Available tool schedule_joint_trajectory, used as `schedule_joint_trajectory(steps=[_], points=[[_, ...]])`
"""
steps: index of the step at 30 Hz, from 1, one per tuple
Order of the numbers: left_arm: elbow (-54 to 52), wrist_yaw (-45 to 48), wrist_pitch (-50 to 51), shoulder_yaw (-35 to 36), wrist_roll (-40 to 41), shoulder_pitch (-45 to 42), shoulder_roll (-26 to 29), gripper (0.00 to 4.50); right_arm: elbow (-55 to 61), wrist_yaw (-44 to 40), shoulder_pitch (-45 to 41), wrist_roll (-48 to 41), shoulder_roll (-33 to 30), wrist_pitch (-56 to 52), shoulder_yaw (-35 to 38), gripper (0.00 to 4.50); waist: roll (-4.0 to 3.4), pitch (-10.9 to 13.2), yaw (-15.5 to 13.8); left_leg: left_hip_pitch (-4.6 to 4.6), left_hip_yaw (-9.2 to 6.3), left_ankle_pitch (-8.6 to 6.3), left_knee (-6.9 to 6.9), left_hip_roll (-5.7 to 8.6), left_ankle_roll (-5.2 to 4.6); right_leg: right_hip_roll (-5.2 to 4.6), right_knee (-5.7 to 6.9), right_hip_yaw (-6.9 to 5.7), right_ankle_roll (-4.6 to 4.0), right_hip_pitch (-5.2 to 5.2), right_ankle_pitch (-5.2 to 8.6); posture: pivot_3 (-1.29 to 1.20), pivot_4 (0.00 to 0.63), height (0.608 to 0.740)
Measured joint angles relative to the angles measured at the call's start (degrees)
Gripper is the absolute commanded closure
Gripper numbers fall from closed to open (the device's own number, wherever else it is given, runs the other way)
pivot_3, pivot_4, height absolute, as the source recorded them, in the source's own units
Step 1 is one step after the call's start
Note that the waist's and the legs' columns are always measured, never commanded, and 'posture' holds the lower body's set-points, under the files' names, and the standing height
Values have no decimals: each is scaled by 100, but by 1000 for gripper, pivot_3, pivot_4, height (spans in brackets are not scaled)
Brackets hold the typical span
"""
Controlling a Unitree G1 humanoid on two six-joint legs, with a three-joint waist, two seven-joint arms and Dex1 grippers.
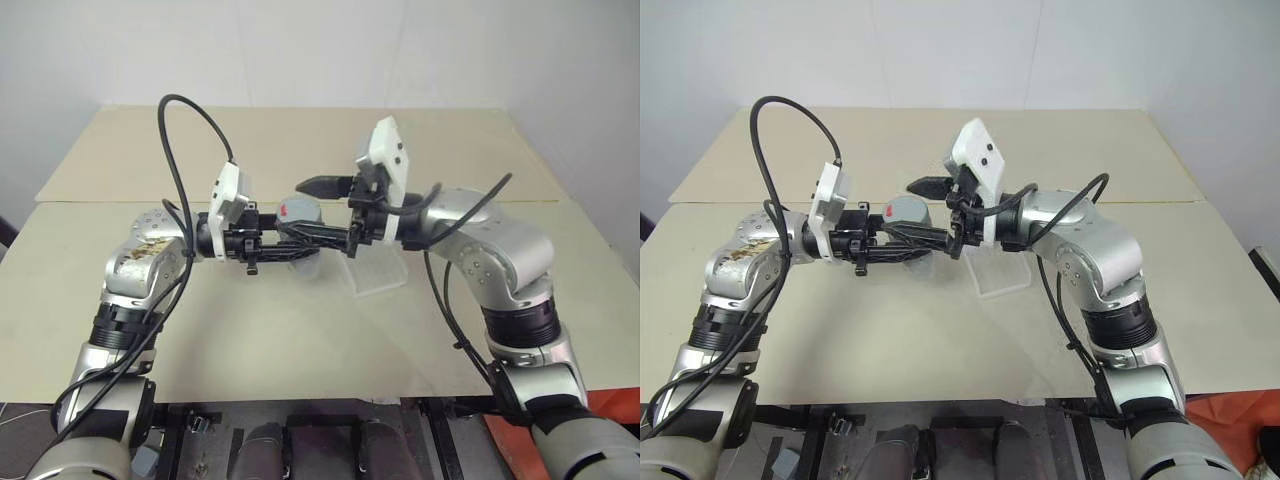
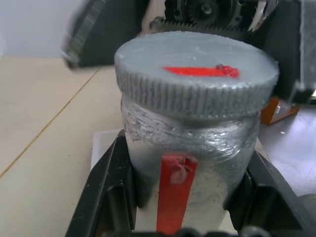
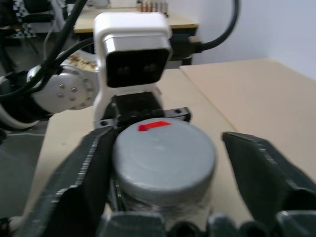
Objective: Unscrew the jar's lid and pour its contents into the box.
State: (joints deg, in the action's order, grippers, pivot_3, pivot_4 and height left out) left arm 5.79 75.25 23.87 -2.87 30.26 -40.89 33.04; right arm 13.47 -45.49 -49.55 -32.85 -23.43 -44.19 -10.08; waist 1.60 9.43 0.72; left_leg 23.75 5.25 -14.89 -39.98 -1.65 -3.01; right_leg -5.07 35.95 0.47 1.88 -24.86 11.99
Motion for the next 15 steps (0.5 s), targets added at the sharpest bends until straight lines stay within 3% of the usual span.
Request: schedule_joint_trajectory(steps=[1, 8, 15], points=[[30, 15, -6, -4, -23, -16, 0, 2577, -57, -40, -24, 2, 3, 0, -7, 1723, 0, 0, -1, 3, 0, 0, -2, 1, 0, 0, 1, 1, 0, -5, 0, 0, 150, 740], [276, 480, -22, -20, -105, -308, 117, 2577, -571, -698, -275, -1, 65, 322, -12, 1733, 0, 0, 1, 9, 3, 1, -3, 3, 1, 3, 4, 2, 0, -12, 0, 0, 150, 740], [-185, 1649, 142, -516, 641, -623, 435, 2577, -2044, -3874, -1022, -400, 50, 1436, -175, 1733, -3, 2, 8, 10, 2, 0, -7, -2, 0, 10, 7, 5, 0, -13, -1, 0, 150, 740]])
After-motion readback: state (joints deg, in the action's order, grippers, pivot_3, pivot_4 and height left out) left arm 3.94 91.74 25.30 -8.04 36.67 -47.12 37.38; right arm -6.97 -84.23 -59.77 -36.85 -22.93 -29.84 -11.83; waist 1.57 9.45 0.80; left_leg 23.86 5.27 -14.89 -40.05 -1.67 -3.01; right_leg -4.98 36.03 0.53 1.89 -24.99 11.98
